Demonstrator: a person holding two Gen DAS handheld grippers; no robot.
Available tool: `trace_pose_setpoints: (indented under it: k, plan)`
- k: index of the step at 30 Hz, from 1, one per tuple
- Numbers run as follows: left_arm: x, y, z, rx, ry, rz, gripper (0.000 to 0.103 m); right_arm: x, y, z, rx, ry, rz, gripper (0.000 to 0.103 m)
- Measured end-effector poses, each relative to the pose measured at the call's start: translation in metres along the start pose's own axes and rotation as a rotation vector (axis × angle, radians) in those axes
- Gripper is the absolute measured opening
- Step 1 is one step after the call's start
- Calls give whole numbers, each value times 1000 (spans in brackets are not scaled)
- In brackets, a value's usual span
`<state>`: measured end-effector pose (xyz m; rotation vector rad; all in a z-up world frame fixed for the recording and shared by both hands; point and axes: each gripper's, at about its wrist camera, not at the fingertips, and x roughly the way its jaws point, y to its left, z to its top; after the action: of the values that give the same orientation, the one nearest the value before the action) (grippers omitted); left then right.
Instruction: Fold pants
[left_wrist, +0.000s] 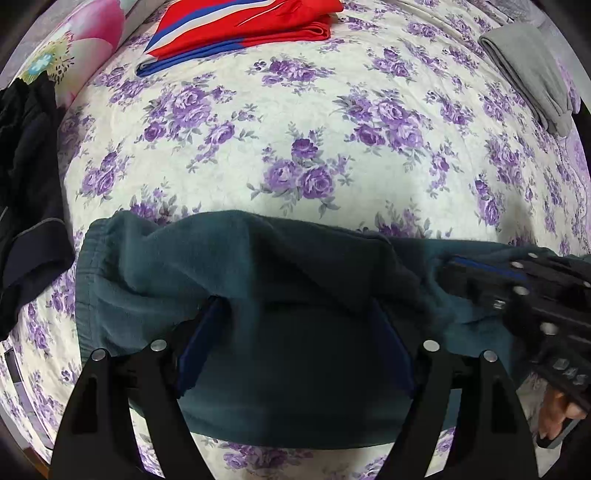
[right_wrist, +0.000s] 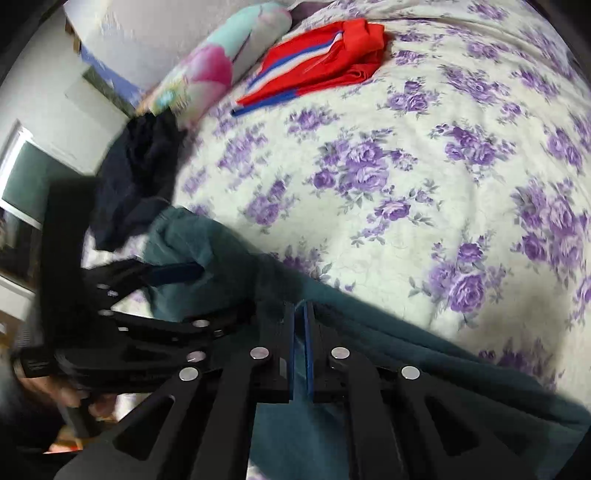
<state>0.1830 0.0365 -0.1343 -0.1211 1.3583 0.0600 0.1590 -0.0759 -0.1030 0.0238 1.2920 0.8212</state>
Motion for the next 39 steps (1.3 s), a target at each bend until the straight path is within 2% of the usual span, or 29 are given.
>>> trace_pose_setpoints:
  k: [4, 6, 8, 10, 15, 17, 19, 20, 21, 22, 24, 25, 26, 29, 30, 31, 33, 34, 35, 36, 37, 38, 39]
  plan:
    - [-12, 11, -12, -10, -3, 1, 76, -6, -1, 3, -20, -3, -7, 1]
    - [-21, 22, -27, -20, -15, 10, 77, -26, -3, 6, -21, -70, -4, 1]
    - [-19, 32, -36, -34, 7, 29, 77, -47, -8, 12, 3, -155, 19, 1]
    - [-11, 41, -45, -48, 30, 29, 79, -58, -12, 19, -2, -216, -12, 1]
    - [-10, 42, -53, -38, 16, 41, 82, -49, -16, 37, -18, -245, -65, 1]
    - [-8, 39, -52, -33, 19, 48, 84, -36, -17, 40, -52, -240, -132, 1]
    - [-6, 37, -51, -34, 22, 51, 85, -9, -24, 39, -91, -183, -222, 2]
    - [-5, 36, -50, -32, 25, 52, 85, 0, -26, 38, -111, -157, -288, 2]
    - [-5, 36, -50, -29, 26, 53, 85, 5, -32, 37, -121, -140, -400, 2]
    - [-6, 36, -48, -27, 28, 51, 85, -4, -42, 37, -78, -168, -456, 4]
    - [-12, 38, -48, -34, 29, 40, 84, -33, -60, 31, 54, -258, -416, 5]
    - [-18, 43, -43, -39, 26, 31, 84, -52, -69, 23, 132, -306, -367, 5]
    - [-22, 47, -42, -45, 18, 23, 84, -62, -70, 16, 154, -320, -320, 5]
    - [-33, 57, -37, -77, -33, 26, 84, -63, -55, -2, 102, -272, -167, 5]
    - [-31, 62, -34, -99, -32, 36, 84, -53, -50, -11, 79, -219, -108, 4]
    - [-29, 67, -31, -112, -20, 42, 84, -42, -51, -18, 57, -163, -116, 5]
    - [-18, 73, -27, -119, -1, 70, 84, -31, -66, -26, 57, -122, -251, 0]
    - [-12, 74, -26, -102, 13, 87, 84, -35, -81, -30, 99, -156, -234, 0]
    - [-14, 72, -26, -96, 13, 96, 83, -49, -102, -35, 200, -210, -227, 0]
    - [-21, 70, -26, -102, 9, 103, 82, -63, -113, -38, 271, -251, -251, 0]
    - [-26, 69, -26, -107, 2, 106, 81, -80, -116, -42, 312, -301, -344, 7]
    - [-33, 68, -26, -111, -14, 105, 81, -92, -114, -45, 329, -337, -405, 8]
    - [-40, 65, -25, -106, -36, 91, 82, -100, -114, -48, 334, -365, -373, 9]
